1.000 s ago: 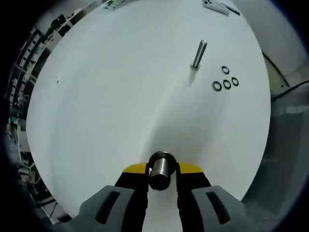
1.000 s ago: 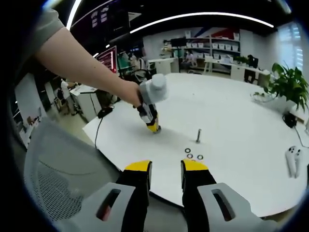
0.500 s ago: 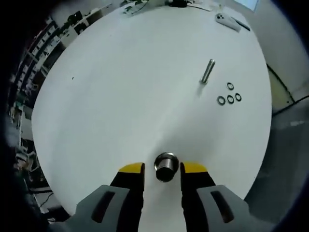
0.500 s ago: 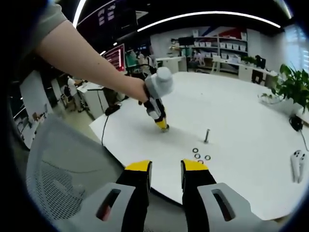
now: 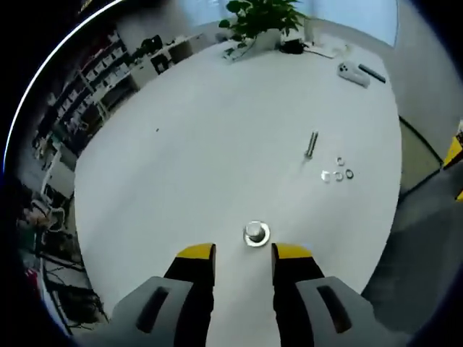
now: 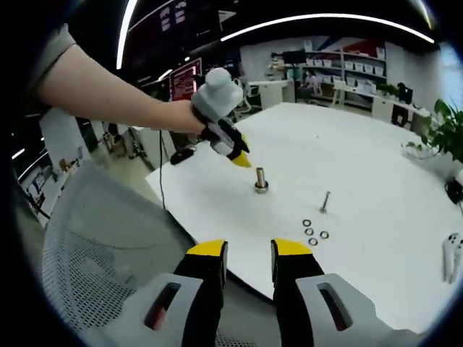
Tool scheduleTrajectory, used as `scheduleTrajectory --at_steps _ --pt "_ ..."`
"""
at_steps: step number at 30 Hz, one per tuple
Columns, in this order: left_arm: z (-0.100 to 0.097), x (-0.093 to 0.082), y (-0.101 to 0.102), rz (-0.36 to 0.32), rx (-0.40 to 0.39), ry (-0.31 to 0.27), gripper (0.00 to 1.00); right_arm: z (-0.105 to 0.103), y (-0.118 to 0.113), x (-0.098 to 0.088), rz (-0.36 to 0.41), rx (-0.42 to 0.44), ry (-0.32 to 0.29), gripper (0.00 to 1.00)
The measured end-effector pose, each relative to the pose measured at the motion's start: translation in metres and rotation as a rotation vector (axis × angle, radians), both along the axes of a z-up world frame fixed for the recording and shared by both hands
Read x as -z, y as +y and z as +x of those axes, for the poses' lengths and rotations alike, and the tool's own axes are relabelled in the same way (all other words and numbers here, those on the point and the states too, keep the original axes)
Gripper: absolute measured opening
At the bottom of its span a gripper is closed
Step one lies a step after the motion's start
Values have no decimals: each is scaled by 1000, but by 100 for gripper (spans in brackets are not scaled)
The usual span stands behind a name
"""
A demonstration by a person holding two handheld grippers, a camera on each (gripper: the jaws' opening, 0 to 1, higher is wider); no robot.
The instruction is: Place the washer onto the threaded stud by aligning its center hole with the stud, sliding it down to the base, and recovering from edge contact or off-axis alignment until the washer reaches the visible bottom stop.
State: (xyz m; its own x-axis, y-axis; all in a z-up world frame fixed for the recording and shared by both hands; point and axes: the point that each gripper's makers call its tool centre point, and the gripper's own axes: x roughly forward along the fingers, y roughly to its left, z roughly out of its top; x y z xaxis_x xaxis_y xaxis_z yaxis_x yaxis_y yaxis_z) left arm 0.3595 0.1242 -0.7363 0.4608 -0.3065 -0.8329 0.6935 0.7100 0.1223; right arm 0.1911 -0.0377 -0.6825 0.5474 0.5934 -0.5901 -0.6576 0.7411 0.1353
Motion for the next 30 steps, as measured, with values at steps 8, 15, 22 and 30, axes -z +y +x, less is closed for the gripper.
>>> scheduleTrajectory --at_steps 8,15,22,30 --pt "-37 -53 30 -137 -89 -194 29 7 -11 -2 7 73 -3 27" --pt "-70 -86 56 -245 -146 -291 29 10 -18 0 1 123 5 28" --pt "-96 -115 72 -415 -240 -301 34 8 -18 2 -9 122 15 28" --pt "-132 -114 75 -425 -205 -309 34 7 -20 3 -6 137 27 29"
